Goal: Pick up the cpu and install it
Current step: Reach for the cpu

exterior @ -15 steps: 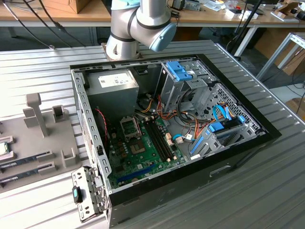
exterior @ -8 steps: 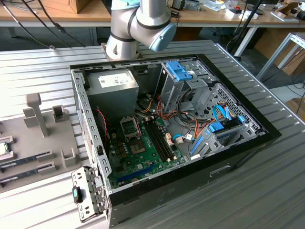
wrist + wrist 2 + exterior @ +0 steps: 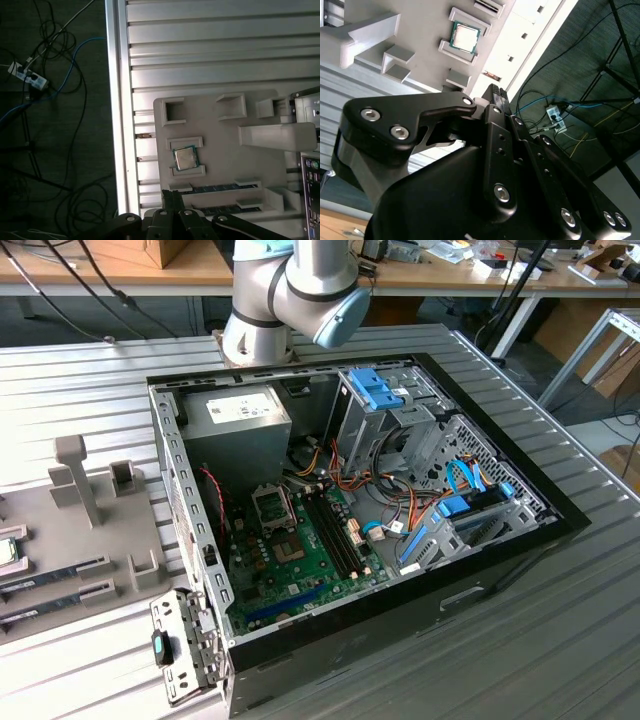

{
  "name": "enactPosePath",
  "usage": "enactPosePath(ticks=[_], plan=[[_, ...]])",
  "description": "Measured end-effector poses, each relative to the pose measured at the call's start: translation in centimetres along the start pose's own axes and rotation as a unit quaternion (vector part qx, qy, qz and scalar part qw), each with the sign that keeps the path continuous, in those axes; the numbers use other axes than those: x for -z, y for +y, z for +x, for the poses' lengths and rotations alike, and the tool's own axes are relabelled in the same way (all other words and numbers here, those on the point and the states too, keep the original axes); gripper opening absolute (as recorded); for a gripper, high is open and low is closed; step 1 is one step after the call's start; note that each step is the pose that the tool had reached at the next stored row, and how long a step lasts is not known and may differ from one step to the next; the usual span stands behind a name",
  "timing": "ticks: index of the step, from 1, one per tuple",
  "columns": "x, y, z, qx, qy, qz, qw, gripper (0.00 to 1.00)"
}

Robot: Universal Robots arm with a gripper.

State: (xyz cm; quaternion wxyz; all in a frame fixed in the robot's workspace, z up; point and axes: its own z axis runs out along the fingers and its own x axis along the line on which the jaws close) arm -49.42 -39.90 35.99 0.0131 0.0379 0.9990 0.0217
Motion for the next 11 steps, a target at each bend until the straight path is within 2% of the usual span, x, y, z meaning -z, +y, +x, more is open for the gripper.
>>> enactPosePath(ticks=[11], plan=[[-1.05,-0.05,0.02,0.0,0.0,0.0,1.0,0.11]])
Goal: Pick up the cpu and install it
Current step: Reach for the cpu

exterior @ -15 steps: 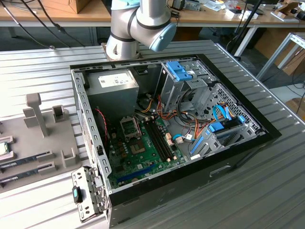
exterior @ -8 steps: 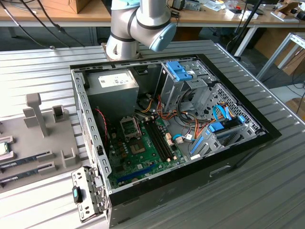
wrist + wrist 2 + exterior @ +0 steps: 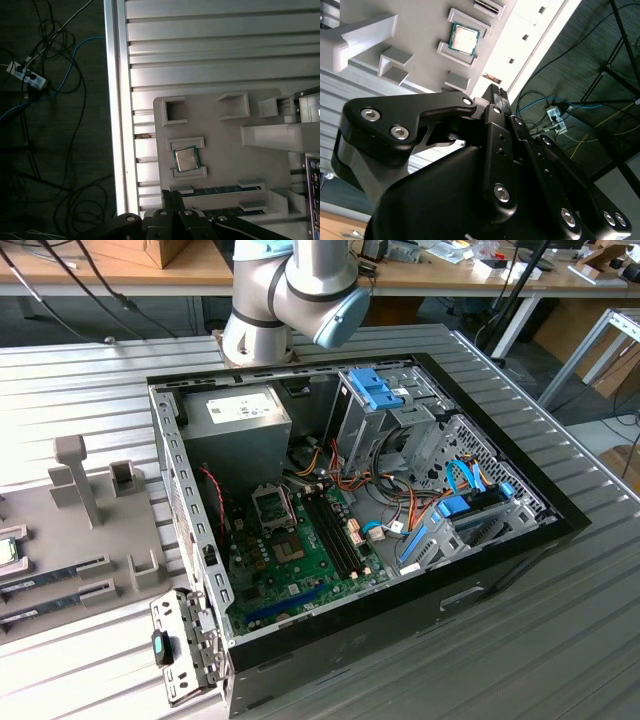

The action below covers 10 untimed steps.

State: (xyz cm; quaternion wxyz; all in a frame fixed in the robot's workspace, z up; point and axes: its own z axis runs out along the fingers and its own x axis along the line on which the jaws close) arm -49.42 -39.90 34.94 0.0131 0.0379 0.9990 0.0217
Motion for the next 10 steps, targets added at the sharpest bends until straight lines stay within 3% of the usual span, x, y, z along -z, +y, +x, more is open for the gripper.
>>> enactPosePath(ticks=[10], plan=[[-0.68,-0.03,0.02,0.0,0.0,0.0,1.0,0.11]])
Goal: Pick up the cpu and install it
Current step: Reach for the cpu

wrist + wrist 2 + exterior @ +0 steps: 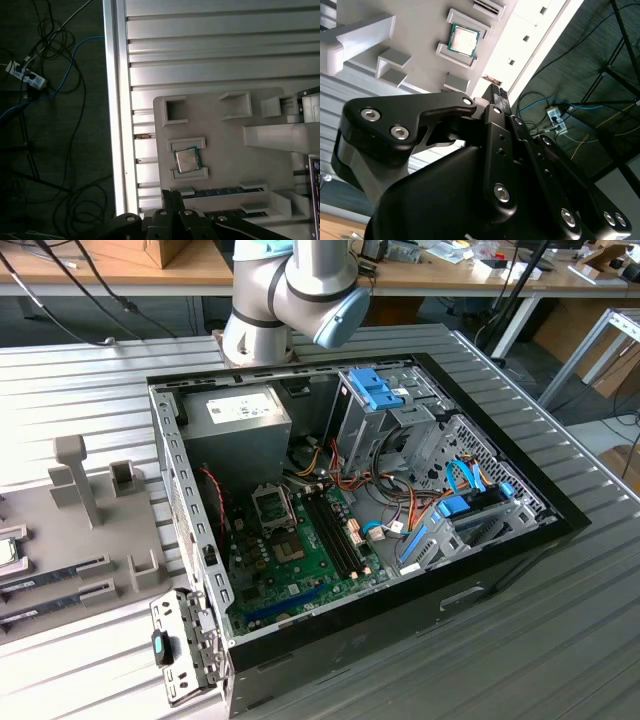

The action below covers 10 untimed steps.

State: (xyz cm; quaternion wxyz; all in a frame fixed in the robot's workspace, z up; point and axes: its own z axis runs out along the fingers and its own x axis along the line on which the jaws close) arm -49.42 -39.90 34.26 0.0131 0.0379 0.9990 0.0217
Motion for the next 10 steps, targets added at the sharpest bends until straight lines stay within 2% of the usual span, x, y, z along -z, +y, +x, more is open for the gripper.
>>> enactPosePath(ticks=[10], plan=[[-0.82,-0.04,0.02,0.0,0.0,0.0,1.0,0.11]])
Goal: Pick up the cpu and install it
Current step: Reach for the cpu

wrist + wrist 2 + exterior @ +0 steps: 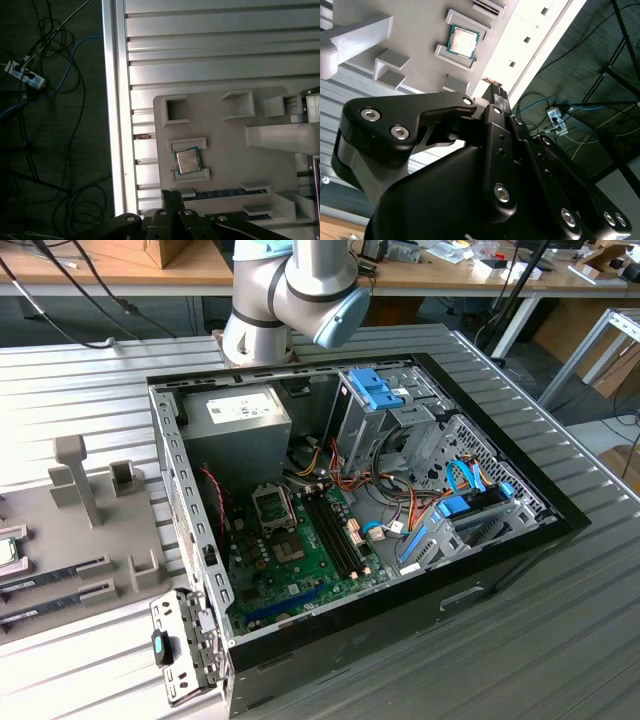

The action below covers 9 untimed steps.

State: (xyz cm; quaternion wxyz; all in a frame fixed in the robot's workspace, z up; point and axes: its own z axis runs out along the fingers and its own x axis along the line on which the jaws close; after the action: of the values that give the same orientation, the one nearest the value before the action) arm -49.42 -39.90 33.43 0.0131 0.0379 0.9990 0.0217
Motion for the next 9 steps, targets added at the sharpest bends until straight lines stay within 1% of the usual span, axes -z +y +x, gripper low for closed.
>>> enactPosePath(ticks=[9], plan=[[-0.61,-0.03,0.01,0.0,0.0,0.0,1.0,0.11]])
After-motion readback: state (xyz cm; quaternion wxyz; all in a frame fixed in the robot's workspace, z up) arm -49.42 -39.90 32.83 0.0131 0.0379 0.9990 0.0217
